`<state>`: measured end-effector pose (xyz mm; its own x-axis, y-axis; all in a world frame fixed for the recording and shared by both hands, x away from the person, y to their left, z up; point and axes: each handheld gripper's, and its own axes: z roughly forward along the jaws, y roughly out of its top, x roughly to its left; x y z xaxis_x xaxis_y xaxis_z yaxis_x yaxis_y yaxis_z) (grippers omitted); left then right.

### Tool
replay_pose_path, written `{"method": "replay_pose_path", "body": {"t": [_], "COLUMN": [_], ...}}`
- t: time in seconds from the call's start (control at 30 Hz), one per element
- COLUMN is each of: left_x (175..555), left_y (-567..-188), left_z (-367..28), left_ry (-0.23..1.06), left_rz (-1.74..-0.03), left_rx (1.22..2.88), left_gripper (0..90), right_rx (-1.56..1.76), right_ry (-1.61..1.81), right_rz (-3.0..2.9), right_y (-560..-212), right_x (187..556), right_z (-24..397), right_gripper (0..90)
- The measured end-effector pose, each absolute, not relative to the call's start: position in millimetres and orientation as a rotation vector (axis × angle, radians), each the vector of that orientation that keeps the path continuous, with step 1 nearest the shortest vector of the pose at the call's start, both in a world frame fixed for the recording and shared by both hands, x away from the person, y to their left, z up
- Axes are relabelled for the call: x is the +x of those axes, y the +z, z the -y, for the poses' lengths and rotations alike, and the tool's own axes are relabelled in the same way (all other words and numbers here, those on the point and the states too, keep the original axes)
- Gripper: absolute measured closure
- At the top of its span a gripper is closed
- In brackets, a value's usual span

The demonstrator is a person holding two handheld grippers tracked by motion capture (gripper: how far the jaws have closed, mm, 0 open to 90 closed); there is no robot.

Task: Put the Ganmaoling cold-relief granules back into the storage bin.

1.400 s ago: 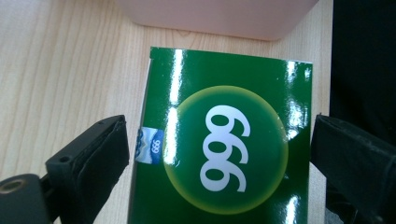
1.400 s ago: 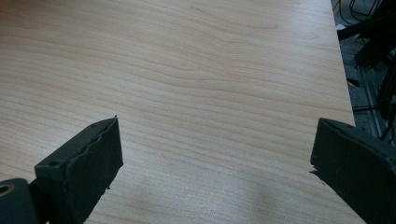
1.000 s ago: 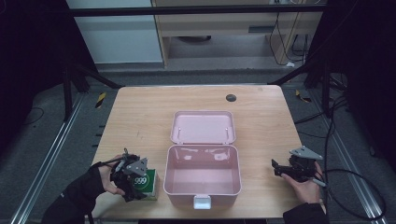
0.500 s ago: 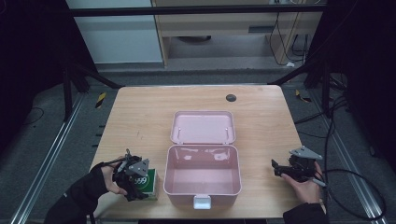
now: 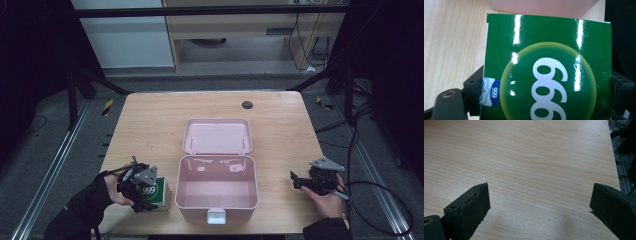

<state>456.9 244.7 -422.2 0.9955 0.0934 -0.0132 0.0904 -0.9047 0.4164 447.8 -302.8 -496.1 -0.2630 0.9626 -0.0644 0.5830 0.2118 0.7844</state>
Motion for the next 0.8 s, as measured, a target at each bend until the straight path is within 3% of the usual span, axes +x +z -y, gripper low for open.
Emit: {"method": "replay_pose_path", "body": {"t": [0.8], "left_x": [456.2], "left_y": [-351.5], "left_z": [-233.0], "left_ry": [0.069], "left_rz": [-0.119], "left_rx": [2.688], "left_gripper": [14.1], "right_rx": [1.43], "right_ry": [0.879], "right_rz": [-1.933], "right_y": [-496.5], "right_x": [448.2], "right_z": [303.1], "right_gripper": [3.2]}}
